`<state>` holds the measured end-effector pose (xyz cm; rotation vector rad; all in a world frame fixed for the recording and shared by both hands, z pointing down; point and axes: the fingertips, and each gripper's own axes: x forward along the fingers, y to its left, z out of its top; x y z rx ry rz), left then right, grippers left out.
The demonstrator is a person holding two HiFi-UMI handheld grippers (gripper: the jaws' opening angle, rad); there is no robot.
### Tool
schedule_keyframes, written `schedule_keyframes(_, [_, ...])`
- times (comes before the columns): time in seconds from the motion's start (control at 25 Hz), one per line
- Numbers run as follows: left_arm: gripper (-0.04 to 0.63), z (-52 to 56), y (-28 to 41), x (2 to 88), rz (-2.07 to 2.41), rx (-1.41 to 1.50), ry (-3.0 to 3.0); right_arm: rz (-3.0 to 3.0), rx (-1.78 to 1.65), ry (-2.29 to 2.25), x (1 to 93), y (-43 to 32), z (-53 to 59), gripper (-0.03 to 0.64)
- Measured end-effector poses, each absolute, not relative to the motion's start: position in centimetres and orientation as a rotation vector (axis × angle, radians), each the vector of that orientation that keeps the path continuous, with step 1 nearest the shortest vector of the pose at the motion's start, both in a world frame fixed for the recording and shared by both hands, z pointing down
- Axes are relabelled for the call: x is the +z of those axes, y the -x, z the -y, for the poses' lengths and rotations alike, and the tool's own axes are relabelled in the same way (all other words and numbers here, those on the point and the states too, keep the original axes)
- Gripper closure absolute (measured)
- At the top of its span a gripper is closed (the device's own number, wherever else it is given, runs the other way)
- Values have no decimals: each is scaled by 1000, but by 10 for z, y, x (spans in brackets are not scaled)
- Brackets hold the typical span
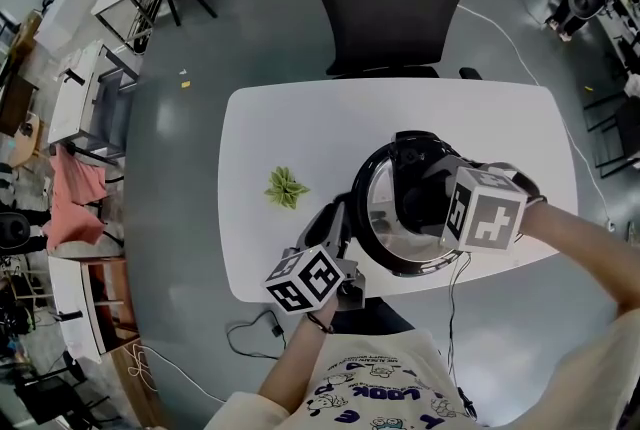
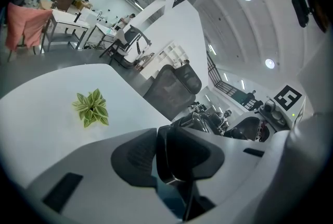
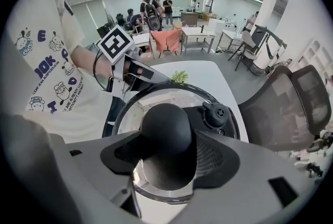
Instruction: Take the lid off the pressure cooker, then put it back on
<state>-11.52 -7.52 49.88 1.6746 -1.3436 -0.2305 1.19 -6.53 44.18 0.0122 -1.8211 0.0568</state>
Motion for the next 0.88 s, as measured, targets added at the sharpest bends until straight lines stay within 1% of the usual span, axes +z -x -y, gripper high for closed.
schedule_keyframes(0.56, [469,75,117,500,1358,-222,-1673,1848,366,-442,440,-11,77,316])
schedule_keyframes(0.88, [468,74,117,500,1361,-217,-1673,1861,368,-438,441,-12,77,314])
